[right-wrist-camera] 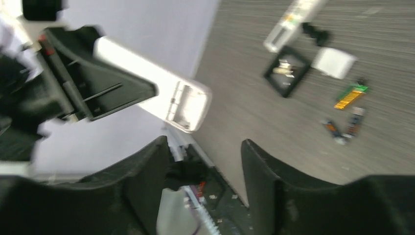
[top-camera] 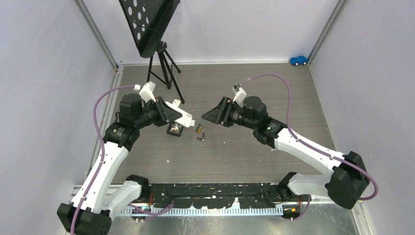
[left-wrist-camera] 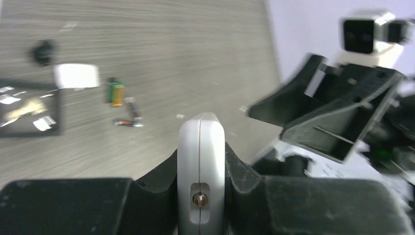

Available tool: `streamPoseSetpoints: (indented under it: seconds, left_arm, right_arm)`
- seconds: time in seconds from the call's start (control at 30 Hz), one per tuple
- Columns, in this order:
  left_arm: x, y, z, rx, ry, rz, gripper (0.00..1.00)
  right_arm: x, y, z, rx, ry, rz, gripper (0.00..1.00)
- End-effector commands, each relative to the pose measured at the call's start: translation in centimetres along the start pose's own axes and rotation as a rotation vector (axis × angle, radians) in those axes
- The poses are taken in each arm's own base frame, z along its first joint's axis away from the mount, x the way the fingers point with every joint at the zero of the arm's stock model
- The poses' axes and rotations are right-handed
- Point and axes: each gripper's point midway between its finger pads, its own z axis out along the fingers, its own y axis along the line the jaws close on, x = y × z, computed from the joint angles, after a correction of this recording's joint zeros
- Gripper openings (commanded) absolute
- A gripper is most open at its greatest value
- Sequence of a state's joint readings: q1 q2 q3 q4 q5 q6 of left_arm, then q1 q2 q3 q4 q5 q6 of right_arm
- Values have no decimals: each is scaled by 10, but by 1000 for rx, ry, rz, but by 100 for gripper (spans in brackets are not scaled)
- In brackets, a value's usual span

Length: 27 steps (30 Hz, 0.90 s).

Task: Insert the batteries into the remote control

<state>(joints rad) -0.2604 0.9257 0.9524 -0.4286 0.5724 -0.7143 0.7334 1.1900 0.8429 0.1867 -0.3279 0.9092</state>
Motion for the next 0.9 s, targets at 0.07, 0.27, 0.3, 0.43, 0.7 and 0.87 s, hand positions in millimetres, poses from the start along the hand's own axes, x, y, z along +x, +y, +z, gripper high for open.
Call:
streamPoseSetpoints:
  seconds: [0.07, 0.27, 0.3, 0.43, 0.7, 0.87]
  left_arm:
    - [5, 106, -26, -499, -183, -19, 0]
    - [9, 125, -34, -575, -235, -35, 0]
    - [11, 126, -34, -574, -228, -35, 0]
    - [19, 121, -23, -509, -178, -24, 0]
    - [25, 117, -15, -453, -152, -15, 0]
    - [26, 116, -12, -444, -148, -23, 0]
  right_arm:
    - [16, -87, 16, 480, 23, -31, 45]
    - [39, -124, 47, 745, 95, -84, 32]
    - [41, -130, 51, 791, 113, -101, 32]
    - [55, -154, 68, 903, 188, -138, 35]
    - [66, -186, 72, 1050, 293, -202, 35]
    - [85, -199, 71, 1049, 389, -219, 35]
